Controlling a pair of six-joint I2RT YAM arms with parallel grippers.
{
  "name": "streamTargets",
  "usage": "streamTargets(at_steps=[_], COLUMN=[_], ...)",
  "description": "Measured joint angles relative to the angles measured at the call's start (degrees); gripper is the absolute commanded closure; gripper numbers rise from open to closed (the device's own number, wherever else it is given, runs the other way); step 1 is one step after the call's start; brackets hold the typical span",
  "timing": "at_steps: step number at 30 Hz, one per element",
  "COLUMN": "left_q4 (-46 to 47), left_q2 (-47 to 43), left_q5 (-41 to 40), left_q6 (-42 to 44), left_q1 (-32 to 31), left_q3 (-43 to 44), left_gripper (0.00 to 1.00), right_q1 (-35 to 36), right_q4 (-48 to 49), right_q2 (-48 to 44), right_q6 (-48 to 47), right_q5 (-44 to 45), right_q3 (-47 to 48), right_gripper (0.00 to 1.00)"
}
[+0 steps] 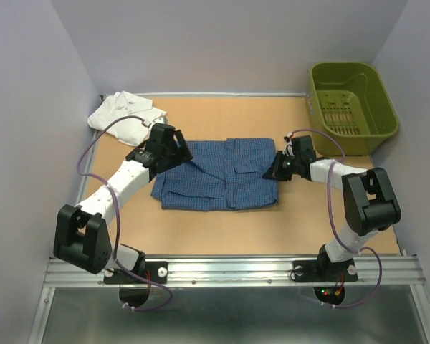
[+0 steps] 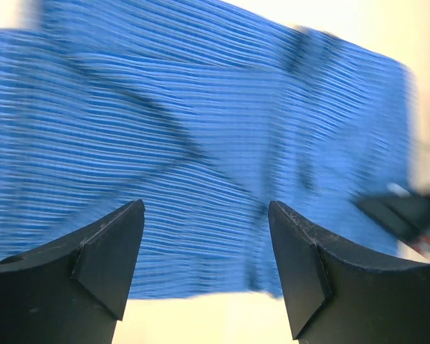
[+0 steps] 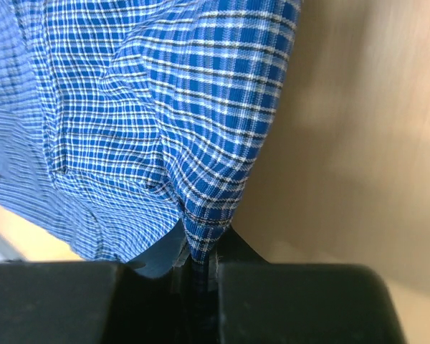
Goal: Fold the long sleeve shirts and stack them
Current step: Fold the shirt
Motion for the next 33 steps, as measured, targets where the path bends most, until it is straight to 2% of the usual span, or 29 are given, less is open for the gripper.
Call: streamTargets(at_steps=[5, 8, 13, 23, 26, 29, 33], left_q4=[-0.39, -0.31, 2.47, 9.27, 11.39, 13.51, 14.95], left_q2=[0.09, 0.87, 3.54, 5.33, 5.6, 6.58, 7.93], left_q5=[0.11, 0.15, 3.61, 12.15, 13.77, 14.99, 15.04], left_q6=[2.58, 2.82, 2.25, -0.42, -1.62, -2.97, -5.2], left_q1=[11.96, 14.29, 14.36, 10.97, 8.83, 7.1, 4.74], left_q3=[-5.66, -8.09, -12.5, -18.95, -19.28, -19.28, -19.28], left_gripper=[0.2, 0.23, 0.27, 0.35, 0.39, 0.51, 0.57], right_q1=[-0.04, -0.02, -0.02, 0.33, 1.25, 3.34, 7.56], right_q4=[-9.97, -14.73, -22.67, -30.99, -32.63, -34.51, -36.72], right_q2=[1.88, 2.6, 4.9, 6.23, 6.69, 8.02, 10.91], right_q6=[-7.98, -11.96, -18.75, -28.24, -30.6, -32.35, -33.66], right_q5=[2.99, 5.51, 10.73, 17.66, 21.11, 25.53, 32.54], right_q3=[7.82, 12.41, 22.49, 33.66, 36.06, 39.08, 43.36], right_gripper=[1.0, 0.99, 0.99, 0.97, 0.96, 0.95, 0.95])
